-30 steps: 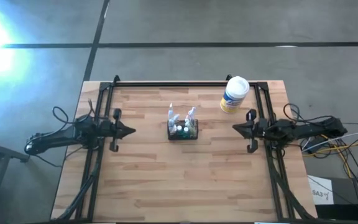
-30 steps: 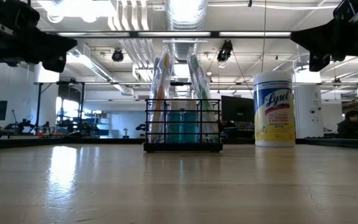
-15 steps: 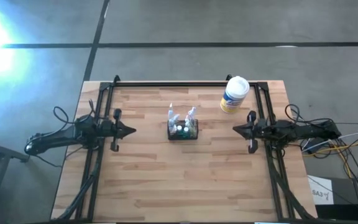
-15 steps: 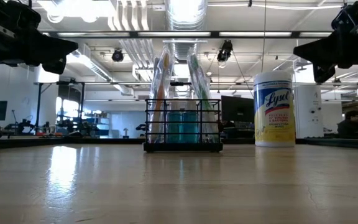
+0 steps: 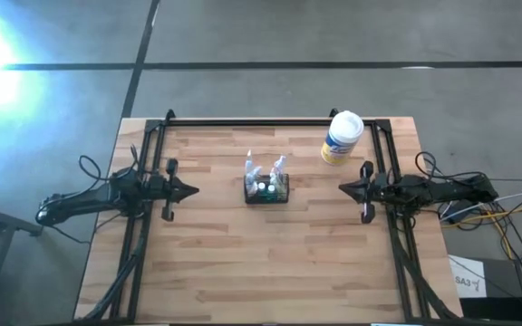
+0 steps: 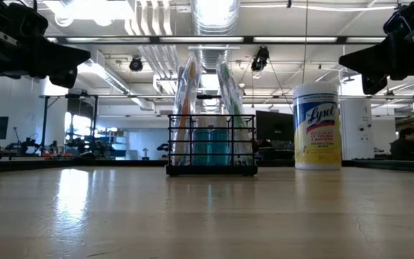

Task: Pick & Place toothbrushing station
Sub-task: Return to Home Position

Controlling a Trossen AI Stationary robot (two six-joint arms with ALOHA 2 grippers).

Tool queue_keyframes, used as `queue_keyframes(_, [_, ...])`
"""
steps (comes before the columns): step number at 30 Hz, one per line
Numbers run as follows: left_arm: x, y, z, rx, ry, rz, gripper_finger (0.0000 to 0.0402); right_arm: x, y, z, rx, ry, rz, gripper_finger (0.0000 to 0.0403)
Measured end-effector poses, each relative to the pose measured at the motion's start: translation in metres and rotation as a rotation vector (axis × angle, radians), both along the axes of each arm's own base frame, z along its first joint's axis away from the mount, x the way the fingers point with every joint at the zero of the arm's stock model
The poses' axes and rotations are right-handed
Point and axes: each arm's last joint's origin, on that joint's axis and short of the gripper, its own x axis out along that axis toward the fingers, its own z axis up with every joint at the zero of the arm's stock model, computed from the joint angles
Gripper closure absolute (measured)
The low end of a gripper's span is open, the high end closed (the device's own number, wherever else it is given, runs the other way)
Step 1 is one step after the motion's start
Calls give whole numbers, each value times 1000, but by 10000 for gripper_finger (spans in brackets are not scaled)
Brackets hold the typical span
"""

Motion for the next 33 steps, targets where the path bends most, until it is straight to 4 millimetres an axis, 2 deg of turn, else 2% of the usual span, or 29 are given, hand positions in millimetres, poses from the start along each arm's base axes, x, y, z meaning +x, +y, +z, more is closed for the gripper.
queue_keyframes(8, [0,0,-4,-17,51,3,384,0,0,0,70,-10,3,394])
queue_keyframes(33, [0,0,-5,-34,51,2,392,0,0,0,70,-10,3,394])
